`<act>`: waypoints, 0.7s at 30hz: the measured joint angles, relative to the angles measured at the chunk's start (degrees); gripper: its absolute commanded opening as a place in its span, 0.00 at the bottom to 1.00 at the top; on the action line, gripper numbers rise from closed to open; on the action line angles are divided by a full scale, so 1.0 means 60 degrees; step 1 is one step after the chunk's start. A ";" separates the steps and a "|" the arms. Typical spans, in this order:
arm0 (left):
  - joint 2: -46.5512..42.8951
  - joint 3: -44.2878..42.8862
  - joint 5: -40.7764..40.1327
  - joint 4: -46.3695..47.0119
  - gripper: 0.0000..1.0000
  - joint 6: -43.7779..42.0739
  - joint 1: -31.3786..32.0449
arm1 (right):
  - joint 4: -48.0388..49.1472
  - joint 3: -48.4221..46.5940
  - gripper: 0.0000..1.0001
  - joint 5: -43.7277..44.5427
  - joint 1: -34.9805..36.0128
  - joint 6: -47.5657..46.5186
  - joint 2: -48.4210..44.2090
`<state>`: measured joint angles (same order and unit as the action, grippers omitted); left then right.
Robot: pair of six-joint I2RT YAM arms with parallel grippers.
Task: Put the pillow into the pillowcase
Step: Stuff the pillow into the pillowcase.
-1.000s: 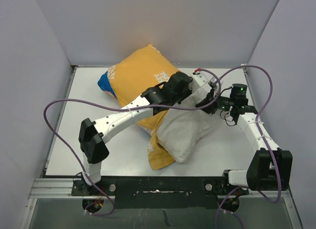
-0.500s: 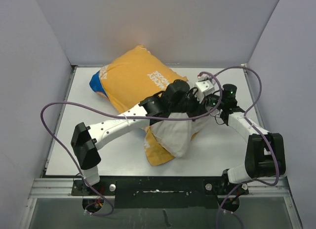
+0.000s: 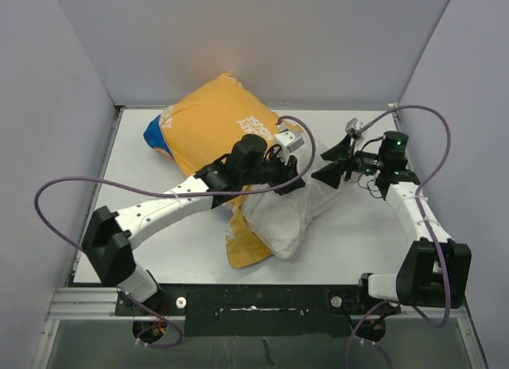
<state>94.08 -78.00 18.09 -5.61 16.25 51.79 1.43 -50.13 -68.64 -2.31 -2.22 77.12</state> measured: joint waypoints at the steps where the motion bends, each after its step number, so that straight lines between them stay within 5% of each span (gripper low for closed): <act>1: -0.0430 0.0062 -0.0044 -0.0135 0.19 -0.0178 0.0033 | -0.0863 -0.0339 0.87 -0.0211 -0.0164 -0.0736 -0.0321; 6: -0.1971 0.0929 -0.0295 -0.0433 0.14 -0.0823 0.0047 | -0.2994 -0.1843 0.77 -0.0484 -0.0495 -0.2707 -0.1610; 9: -0.2124 0.1836 -0.0495 -0.0528 0.10 -0.0896 0.0040 | -0.2138 -0.2073 0.51 -0.0204 -0.0401 -0.1366 -0.1676; 12: -0.2113 0.2725 -0.0696 -0.0907 0.11 -0.0882 0.0040 | -0.1596 -0.2339 0.41 0.0594 0.0102 -0.0284 -0.1020; 16: -0.2208 0.2991 -0.0787 -0.1206 0.28 -0.0823 0.0044 | -0.1406 -0.2350 0.25 0.2004 0.1191 0.0193 0.0667; 21: -0.2801 0.2124 -0.1075 -0.1960 0.56 -0.1155 0.0026 | -0.0962 -0.1260 0.20 0.2703 0.1515 0.0255 0.1643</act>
<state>77.28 -65.25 11.64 -17.37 9.32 51.94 -4.34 -57.69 -52.42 6.79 -0.69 86.98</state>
